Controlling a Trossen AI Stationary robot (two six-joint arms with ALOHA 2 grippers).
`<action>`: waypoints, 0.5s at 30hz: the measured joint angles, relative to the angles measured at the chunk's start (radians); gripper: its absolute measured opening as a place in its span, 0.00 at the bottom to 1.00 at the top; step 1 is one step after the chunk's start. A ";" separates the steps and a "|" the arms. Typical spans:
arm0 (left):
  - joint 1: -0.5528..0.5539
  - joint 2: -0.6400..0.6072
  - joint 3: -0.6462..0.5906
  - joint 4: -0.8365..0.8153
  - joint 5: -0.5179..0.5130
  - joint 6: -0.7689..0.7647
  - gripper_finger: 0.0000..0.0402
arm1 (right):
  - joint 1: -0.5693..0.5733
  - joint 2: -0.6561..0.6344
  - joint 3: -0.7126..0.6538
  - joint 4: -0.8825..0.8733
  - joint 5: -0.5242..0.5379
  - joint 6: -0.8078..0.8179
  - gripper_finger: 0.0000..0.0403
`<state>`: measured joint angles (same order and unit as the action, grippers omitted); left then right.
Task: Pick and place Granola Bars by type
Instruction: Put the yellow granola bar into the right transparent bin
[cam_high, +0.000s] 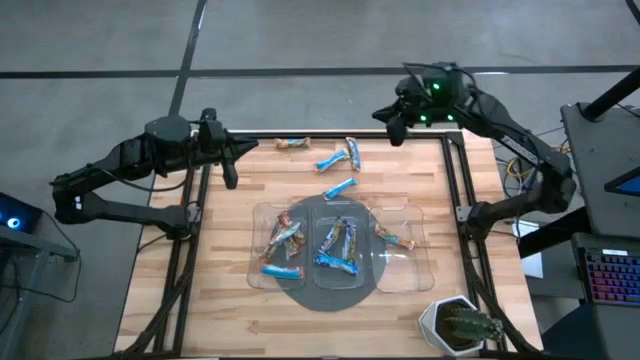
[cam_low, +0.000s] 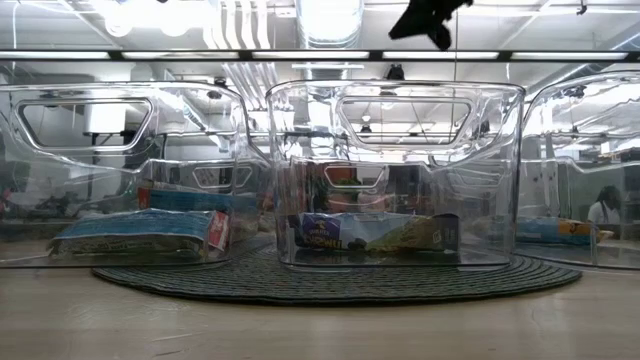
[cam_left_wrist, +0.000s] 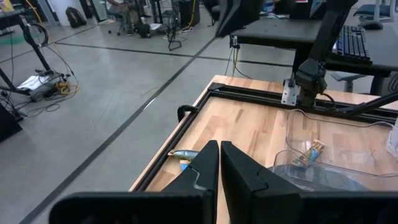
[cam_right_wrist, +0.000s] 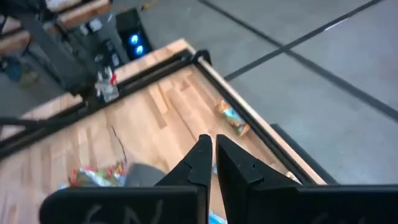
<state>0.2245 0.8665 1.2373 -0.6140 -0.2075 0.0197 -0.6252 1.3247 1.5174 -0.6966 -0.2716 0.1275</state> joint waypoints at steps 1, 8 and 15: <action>0.000 0.000 0.000 0.000 0.000 -0.001 0.00 | -0.011 0.016 0.000 0.000 -0.014 -0.024 0.05; 0.000 0.000 0.000 0.000 0.000 -0.002 0.00 | -0.061 0.134 0.000 0.004 -0.077 -0.142 0.11; 0.000 0.000 0.000 -0.008 0.000 -0.002 0.00 | -0.081 0.230 0.000 0.036 -0.140 -0.146 0.16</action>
<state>0.2246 0.8665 1.2373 -0.6217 -0.2077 0.0181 -0.7067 1.5543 1.5173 -0.6611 -0.4121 -0.0183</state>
